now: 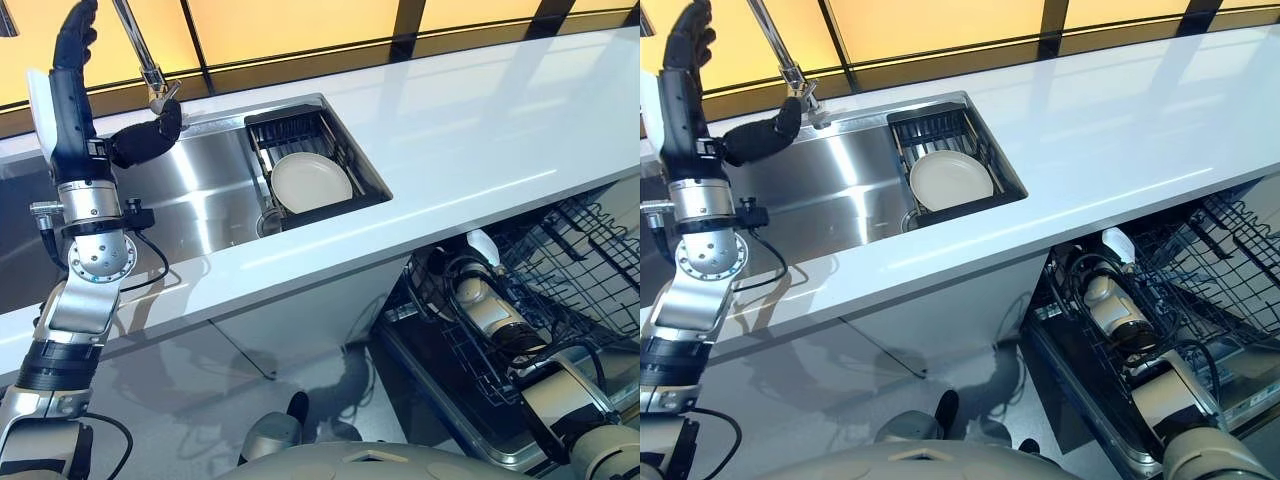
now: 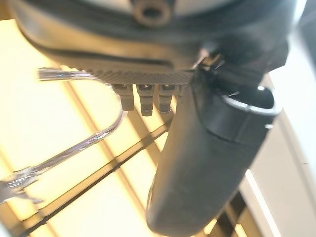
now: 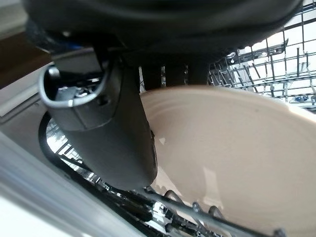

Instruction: Pick up plates and place into dishwasher.

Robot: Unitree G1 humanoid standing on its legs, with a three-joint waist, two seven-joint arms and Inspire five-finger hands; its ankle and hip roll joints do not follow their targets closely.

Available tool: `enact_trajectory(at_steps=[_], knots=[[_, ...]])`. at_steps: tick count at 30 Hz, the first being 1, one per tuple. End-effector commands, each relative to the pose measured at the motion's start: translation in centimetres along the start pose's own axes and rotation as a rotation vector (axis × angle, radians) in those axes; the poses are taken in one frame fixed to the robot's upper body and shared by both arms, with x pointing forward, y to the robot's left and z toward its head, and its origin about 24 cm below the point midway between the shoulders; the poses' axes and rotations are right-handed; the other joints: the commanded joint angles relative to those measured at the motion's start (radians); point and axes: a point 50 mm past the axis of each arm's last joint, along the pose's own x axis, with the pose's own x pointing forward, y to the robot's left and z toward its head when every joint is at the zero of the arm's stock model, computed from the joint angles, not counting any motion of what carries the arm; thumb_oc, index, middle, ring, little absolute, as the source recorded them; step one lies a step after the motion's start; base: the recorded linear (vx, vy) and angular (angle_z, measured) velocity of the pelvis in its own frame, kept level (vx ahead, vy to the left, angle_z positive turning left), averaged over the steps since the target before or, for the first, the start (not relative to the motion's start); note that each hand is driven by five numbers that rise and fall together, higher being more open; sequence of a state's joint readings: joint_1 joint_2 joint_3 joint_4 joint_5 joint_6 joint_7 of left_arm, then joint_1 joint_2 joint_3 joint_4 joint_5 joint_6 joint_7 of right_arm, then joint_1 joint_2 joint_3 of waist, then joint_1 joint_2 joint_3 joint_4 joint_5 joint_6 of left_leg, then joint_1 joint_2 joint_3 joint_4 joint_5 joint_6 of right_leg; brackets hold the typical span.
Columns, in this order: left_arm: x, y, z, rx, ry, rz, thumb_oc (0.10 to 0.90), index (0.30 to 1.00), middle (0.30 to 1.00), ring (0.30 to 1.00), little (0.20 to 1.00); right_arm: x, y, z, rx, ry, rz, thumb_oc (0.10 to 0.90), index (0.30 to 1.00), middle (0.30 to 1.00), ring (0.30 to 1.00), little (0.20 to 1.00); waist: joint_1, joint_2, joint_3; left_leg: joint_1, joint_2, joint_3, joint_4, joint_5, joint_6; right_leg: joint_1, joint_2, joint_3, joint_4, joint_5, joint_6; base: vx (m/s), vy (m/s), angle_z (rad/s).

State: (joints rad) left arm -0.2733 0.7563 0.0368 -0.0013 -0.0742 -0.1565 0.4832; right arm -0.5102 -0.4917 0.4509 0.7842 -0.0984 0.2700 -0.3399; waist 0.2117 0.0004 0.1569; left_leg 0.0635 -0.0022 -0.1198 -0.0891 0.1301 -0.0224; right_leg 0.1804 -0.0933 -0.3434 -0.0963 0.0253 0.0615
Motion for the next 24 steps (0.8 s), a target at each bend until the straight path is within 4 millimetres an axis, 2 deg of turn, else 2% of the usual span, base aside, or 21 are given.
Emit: enact_trajectory(at_steps=[1,5,6,7,14,18,24], knots=[[3.1,0.4,2.9,-0.072,-0.122,-0.021,0.8,0.9,0.9,0.9,0.9,-0.3,0.5,8.1,0.062,-0.279,0.097,0.1,0.3,0.3,0.3,0.2,-0.008,-0.014,-0.057,0.03,-0.04,0.034,0.002,-0.092,0.001,0.004,-0.009,-0.01,0.015,0.015,0.02,0.0,0.0,0.0],[3.5,0.2,2.9,-0.084,-0.107,-0.054,0.8,0.9,0.9,0.9,0.9,-0.4,0.7,8.0,0.064,-0.274,0.109,0.1,0.3,0.3,0.3,0.2,-0.014,-0.012,-0.057,0.031,-0.039,0.04,0.002,-0.093,0.001,0.001,-0.009,-0.002,0.015,0.018,0.022,0.0,0.0,-0.01],[3.6,0.2,3.0,-0.088,-0.107,-0.059,0.8,0.9,0.9,0.9,0.9,-0.4,0.8,7.8,0.062,-0.27,0.113,0.18,0.368,0.368,0.368,0.28,-0.016,-0.011,-0.057,0.032,-0.039,0.042,0.002,-0.094,0.001,0.0,-0.009,0.001,0.015,0.019,0.023,-0.01,0.0,-0.06],[3.7,0.2,3.0,-0.091,-0.11,-0.072,0.8,0.9,0.9,0.9,0.9,-0.4,0.8,7.6,0.07,-0.258,0.117,0.8,0.9,0.9,0.9,0.9,-0.02,-0.011,-0.056,0.033,-0.038,0.045,0.002,-0.094,0.002,-0.001,-0.008,0.005,0.016,0.02,0.023,-0.01,0.0,-0.07],[3.7,-1.0,3.4,-0.083,-0.106,-0.211,0.8,0.9,0.9,0.9,0.9,-0.5,0.1,7.2,0.147,-0.243,0.11,0.8,0.9,0.9,0.9,0.9,-0.043,-0.008,-0.054,0.038,-0.034,0.063,0.002,-0.1,0.002,-0.006,-0.006,0.024,0.015,0.024,0.026,-0.01,0.001,-0.05],[3.9,-0.9,3.6,-0.064,-0.107,-0.254,0.8,0.9,0.9,0.9,0.9,-0.7,0.0,6.8,0.176,-0.238,0.149,0.8,0.9,0.9,0.9,0.9,-0.058,-0.007,-0.055,0.039,-0.033,0.075,0.002,-0.101,0.002,-0.01,-0.006,0.035,0.014,0.026,0.03,-0.01,-0.001,-0.07],[4.2,-0.7,3.7,-0.062,-0.123,-0.255,0.8,0.9,0.9,0.9,0.9,-1.2,-1.7,6.7,0.206,-0.321,0.03,0.8,0.9,0.9,0.9,0.9,-0.087,0.001,-0.055,0.045,-0.032,0.094,0.002,-0.105,0.002,-0.014,-0.005,0.056,0.013,0.029,0.035,0.0,0.006,-0.06]])
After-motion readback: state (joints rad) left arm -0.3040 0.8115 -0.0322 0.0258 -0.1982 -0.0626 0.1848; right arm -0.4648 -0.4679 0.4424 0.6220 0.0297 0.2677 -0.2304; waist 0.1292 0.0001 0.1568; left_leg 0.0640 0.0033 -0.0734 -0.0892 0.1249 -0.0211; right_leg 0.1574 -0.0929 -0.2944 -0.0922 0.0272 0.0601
